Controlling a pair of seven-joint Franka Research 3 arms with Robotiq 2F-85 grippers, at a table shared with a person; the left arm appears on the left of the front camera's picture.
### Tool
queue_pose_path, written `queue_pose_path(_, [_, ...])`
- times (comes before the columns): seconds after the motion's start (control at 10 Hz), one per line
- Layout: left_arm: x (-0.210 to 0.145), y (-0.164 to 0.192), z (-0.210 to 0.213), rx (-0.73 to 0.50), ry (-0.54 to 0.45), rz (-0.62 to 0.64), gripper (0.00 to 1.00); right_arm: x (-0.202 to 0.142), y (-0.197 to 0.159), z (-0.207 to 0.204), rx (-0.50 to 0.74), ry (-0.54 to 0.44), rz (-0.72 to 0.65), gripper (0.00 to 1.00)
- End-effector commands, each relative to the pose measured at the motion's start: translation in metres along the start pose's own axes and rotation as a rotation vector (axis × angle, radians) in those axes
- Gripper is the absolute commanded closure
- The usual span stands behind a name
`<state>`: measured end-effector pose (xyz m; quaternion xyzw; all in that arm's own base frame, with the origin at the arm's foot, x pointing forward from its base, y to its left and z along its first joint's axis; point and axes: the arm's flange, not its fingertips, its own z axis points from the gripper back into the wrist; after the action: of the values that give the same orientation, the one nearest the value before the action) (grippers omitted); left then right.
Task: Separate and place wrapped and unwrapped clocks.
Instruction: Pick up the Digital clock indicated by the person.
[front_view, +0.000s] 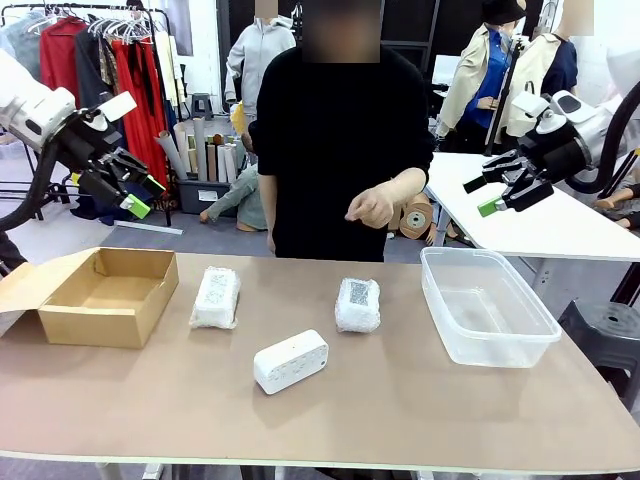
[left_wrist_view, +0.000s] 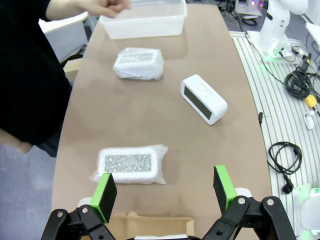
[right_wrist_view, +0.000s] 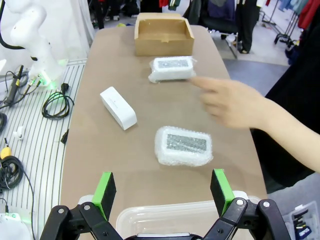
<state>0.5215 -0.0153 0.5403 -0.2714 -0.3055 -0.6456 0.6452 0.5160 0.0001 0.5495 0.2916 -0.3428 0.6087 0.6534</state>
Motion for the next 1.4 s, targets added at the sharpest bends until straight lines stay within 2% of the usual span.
queue_pose_path(0.0, [0.0005,0.0006,0.0003,0.006,-0.002,0.000,0.00,0.0009,0.0000,-0.0007,0.002,-0.001,0.002,0.00])
queue_pose_path(1.3, [0.0005,0.0006,0.0003,0.006,-0.002,0.000,0.00,0.0009,0.0000,-0.0007,0.002,-0.001,0.002,0.00])
